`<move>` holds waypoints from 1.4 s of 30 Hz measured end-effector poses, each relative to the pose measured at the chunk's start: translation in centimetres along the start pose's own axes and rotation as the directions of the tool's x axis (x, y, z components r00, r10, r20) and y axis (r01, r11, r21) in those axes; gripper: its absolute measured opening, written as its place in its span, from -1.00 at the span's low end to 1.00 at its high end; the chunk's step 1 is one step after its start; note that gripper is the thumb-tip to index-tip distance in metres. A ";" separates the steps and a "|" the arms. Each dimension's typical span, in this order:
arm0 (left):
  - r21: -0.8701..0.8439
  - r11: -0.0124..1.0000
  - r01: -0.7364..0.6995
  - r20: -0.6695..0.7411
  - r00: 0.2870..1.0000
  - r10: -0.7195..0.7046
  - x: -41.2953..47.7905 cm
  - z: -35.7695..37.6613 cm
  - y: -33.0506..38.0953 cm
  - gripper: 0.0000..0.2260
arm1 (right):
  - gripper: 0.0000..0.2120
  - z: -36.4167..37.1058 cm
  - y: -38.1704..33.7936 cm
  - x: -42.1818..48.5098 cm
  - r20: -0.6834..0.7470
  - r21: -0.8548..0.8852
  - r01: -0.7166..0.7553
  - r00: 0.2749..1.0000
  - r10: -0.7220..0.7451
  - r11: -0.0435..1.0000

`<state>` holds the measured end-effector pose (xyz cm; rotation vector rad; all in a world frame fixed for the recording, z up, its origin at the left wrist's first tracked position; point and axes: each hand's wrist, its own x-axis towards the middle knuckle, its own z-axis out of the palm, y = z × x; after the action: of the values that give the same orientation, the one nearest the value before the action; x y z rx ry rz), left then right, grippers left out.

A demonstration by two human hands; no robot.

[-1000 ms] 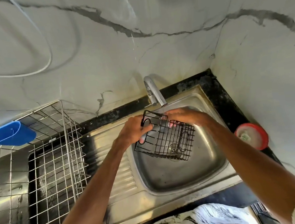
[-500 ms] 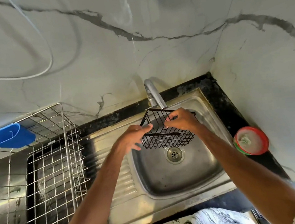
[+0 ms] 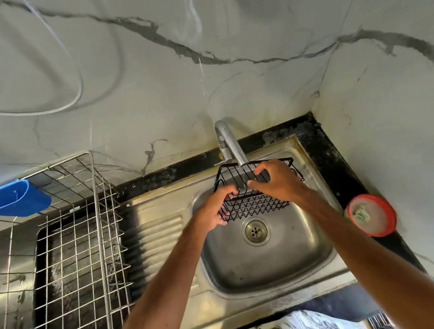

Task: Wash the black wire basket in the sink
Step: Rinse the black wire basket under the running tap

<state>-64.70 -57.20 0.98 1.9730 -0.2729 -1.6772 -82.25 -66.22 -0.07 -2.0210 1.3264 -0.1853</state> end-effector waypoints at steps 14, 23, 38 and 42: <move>0.073 0.986 0.152 0.061 0.986 -0.157 -0.2 0.1 0.2 -0.43 | -0.35 4.3 -3.2 -1.3 0.255 0.002 0.213 0.945 -0.206 0.977; 0.327 0.926 0.189 0.114 0.965 -0.237 -0.6 1.1 -0.3 -0.39 | -0.01 3.0 1.4 -2.3 0.314 -0.046 0.080 0.947 -0.062 0.996; 0.241 0.963 0.117 0.011 0.992 -0.123 -0.8 -1.6 -0.4 -0.56 | -0.21 3.8 -0.7 -1.3 0.273 -0.021 0.071 0.960 -0.063 0.997; 0.242 0.966 0.093 -0.014 0.996 -0.093 -0.9 -2.4 -0.8 -0.51 | -0.35 4.8 -2.0 -1.9 0.261 0.013 0.194 0.946 -0.191 0.981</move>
<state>-62.73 -55.52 1.54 2.1953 -0.4073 -1.7716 -79.35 -61.84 -1.94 -2.1022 0.9689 0.0030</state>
